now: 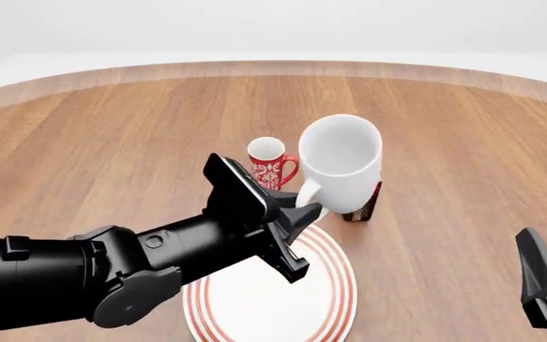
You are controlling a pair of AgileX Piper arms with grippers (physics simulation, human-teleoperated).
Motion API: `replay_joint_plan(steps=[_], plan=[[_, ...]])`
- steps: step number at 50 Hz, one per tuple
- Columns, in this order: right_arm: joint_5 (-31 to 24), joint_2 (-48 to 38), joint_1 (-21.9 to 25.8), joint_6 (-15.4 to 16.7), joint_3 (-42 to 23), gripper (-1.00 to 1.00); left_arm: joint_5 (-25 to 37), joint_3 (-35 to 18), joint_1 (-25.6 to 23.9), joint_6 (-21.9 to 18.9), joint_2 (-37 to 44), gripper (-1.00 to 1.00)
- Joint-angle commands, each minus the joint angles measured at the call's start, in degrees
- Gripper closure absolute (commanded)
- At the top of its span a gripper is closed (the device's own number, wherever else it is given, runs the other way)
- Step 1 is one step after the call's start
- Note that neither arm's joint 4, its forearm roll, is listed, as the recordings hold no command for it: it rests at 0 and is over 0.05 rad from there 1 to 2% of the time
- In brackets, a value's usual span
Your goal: Pick up the white mug and put it on the plate, and put the chocolate pudding to the right of the plate.
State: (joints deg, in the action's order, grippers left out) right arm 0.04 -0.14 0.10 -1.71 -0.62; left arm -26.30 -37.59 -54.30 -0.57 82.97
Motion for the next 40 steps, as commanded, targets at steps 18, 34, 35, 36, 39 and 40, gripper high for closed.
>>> replay_joint_plan(steps=[18,34,35,36,39,40], plan=[[0.0,0.0,0.1,0.0,0.0,-1.00,1.1,7.4,4.9,0.2,-7.8,1.00],[0.1,0.0,0.1,0.2,0.0,-1.00,0.2,11.3,6.4,2.0,-9.8,1.00],[0.1,0.0,0.1,0.2,0.0,-1.00,0.0,11.5,6.3,2.2,-9.6,1.00],[0.1,0.0,0.1,0.1,0.0,-1.00,-0.2,11.8,6.3,2.3,-9.3,1.00],[0.1,0.0,0.1,0.1,0.0,-1.00,-0.4,12.4,6.5,2.6,-9.3,1.00],[0.1,0.0,0.1,0.2,0.0,-1.00,-0.5,12.9,6.6,2.7,-9.3,1.00]])
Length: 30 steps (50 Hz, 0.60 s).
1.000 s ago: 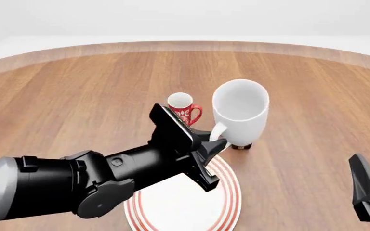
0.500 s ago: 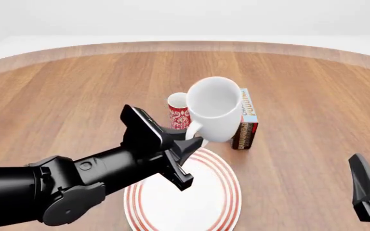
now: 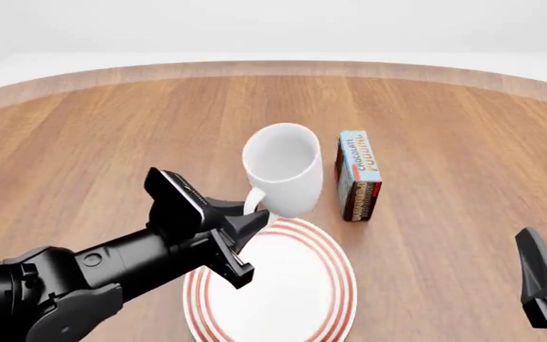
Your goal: Pick up the white mug and put it on the plate, and put the chocolate pudding to the right of the plate.
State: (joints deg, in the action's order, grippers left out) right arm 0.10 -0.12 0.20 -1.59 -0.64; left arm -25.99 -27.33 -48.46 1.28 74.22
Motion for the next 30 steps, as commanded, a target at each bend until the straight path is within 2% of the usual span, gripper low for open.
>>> replay_joint_plan(steps=[1,30], plan=[[0.0,0.0,0.0,0.0,0.0,-1.00,-0.8,3.0,1.0,1.1,-0.8,1.00],[0.1,0.0,-0.1,0.1,0.0,-1.00,-5.2,7.9,0.3,5.8,2.5,1.00]])
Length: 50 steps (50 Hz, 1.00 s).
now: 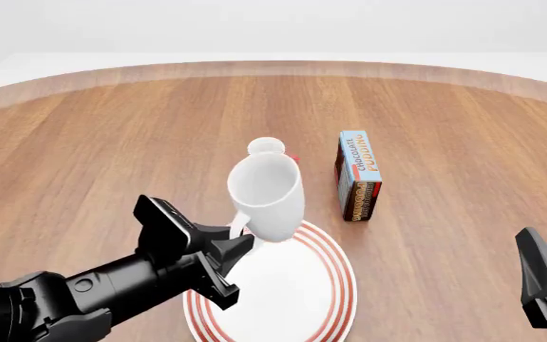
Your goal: Pick up the white mug and put it on the plate, and put the chocolate pudding to the right of the plate.
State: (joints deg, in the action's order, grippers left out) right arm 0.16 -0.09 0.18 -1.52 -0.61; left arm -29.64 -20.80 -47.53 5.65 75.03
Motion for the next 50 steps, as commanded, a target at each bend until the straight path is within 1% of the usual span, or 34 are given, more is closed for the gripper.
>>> replay_joint_plan(steps=[1,10,18,24,30,41,50], plan=[[0.0,0.0,0.0,0.0,0.0,-1.00,-1.6,1.4,-0.6,1.4,1.7,1.00],[0.0,0.0,-0.1,0.0,0.0,-1.00,-1.8,2.0,-1.3,2.6,3.2,1.00],[0.0,0.0,-0.1,0.0,-0.1,-1.00,-1.2,2.8,-0.9,2.9,3.0,1.00],[0.0,0.0,-0.1,0.0,-0.1,-1.00,-4.6,4.2,-2.1,4.8,6.6,1.00],[0.0,0.0,0.0,0.1,0.0,-1.00,-5.5,4.4,-2.4,5.4,7.7,1.00],[0.0,0.0,0.0,0.0,-0.1,-1.00,-6.4,5.1,-2.0,6.0,9.0,1.00],[0.0,0.0,0.1,0.1,-0.1,-1.00,-5.9,5.2,-1.5,5.8,9.0,1.00]])
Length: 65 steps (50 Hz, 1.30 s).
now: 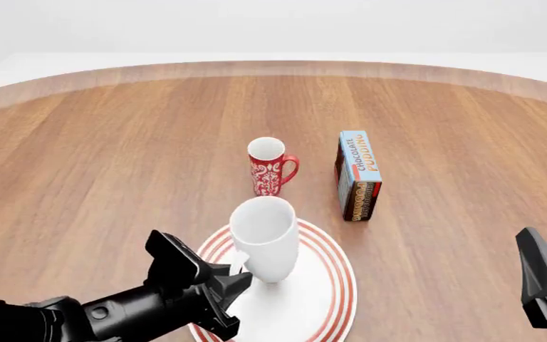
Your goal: Pick up the white mug and put it on the plate, and put the chocolate pudding to the right of the plate.
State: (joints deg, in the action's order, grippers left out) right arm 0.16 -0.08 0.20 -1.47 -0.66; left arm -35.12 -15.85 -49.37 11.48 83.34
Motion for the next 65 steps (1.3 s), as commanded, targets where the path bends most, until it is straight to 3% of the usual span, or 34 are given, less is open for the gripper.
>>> replay_joint_plan(steps=[1,44,45,65], plan=[[0.0,0.0,0.0,0.0,0.0,-1.00,-0.3,0.3,0.4,0.0,0.7,1.00],[0.0,0.0,0.0,0.0,0.0,-1.00,-2.6,0.3,0.7,0.6,4.4,1.00],[0.0,0.0,0.0,0.0,0.0,-1.00,-2.5,0.2,0.7,0.6,4.5,-1.00],[0.0,0.0,0.1,0.0,0.0,-1.00,-2.6,0.4,0.0,1.1,4.4,-1.00]])
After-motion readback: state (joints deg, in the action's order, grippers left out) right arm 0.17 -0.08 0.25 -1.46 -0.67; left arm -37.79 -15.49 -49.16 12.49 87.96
